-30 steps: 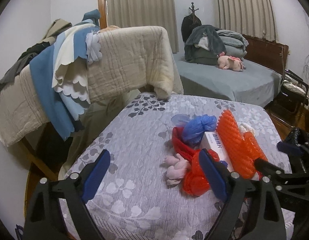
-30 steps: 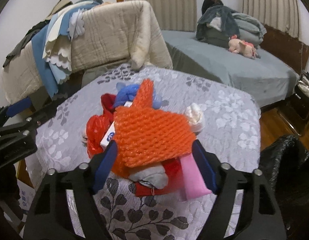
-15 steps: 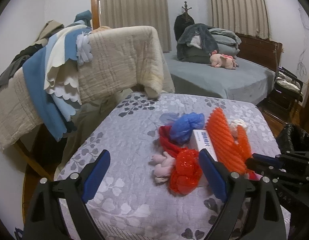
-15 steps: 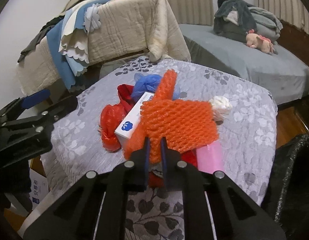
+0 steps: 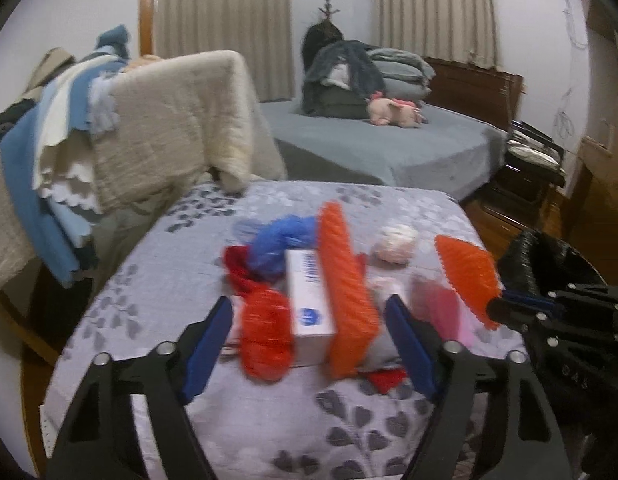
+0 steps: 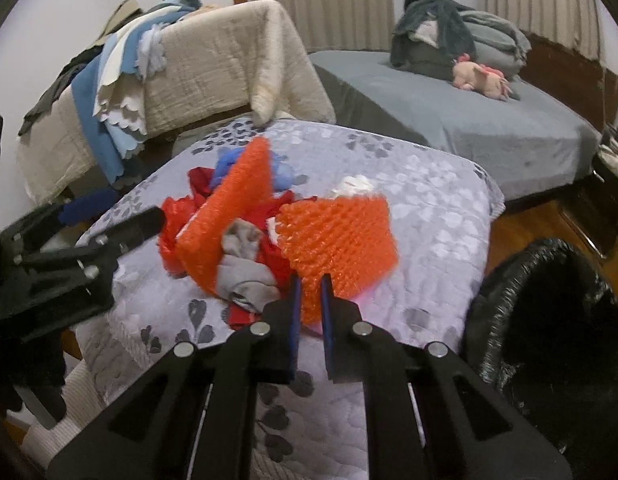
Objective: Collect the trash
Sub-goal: 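Grasp the orange foam net sheet with the right tool while the left tool grasps the orange foam strip, then carry both orange foam nets over the black trash bin and open both tools, then return the right tool to the table and grasp the pink mesh bag, then grasp the red plastic bag with the left tool while the right tool holds the pink bag, then carry the red bag and pink bag into the trash bin and open both tools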
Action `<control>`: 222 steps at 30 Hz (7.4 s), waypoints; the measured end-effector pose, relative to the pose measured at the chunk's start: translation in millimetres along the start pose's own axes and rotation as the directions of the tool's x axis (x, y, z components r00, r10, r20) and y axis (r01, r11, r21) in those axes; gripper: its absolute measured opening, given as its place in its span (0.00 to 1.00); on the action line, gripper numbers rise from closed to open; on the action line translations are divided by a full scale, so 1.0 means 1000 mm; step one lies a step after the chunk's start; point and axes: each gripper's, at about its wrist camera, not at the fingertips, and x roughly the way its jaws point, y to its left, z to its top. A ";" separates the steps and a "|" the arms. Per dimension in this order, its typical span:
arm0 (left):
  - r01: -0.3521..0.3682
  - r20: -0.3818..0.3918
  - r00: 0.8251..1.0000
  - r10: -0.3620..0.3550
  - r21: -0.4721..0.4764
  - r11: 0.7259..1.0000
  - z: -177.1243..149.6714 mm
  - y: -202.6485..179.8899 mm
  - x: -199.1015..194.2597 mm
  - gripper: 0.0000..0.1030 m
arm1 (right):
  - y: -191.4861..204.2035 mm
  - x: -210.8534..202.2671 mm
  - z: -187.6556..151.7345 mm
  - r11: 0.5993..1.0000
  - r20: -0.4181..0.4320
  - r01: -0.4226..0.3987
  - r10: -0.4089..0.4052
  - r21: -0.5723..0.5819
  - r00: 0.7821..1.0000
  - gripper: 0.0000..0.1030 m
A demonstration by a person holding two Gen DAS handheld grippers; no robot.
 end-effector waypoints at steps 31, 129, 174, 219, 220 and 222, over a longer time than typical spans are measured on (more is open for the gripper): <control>0.152 0.075 0.985 -0.158 0.077 0.985 0.035 -0.067 -0.026 0.12 | -0.059 -0.085 0.008 0.993 0.139 0.078 -0.090 0.088 0.986 0.09; -0.029 0.024 0.999 0.030 -0.036 0.999 -0.014 0.019 0.039 0.63 | -0.026 0.062 0.002 0.992 -0.007 0.073 -0.073 0.106 0.997 0.14; 0.110 0.111 0.988 -0.105 -0.035 0.993 0.028 -0.010 -0.017 0.07 | -0.031 -0.047 0.029 0.991 0.169 0.081 -0.098 0.106 0.981 0.14; 0.564 -0.036 0.821 -0.570 0.207 0.799 0.040 -0.279 0.017 0.16 | -0.223 -0.144 -0.089 0.808 0.039 0.439 -0.492 0.394 0.870 0.25; 0.568 -0.046 0.819 -0.571 0.202 0.798 0.039 -0.278 0.019 0.28 | -0.224 -0.145 -0.091 0.805 0.038 0.442 -0.495 0.395 0.868 0.28; 0.568 -0.045 0.820 -0.571 0.195 0.800 0.038 -0.275 0.020 0.41 | -0.226 -0.146 -0.095 0.800 0.036 0.447 -0.502 0.401 0.864 0.41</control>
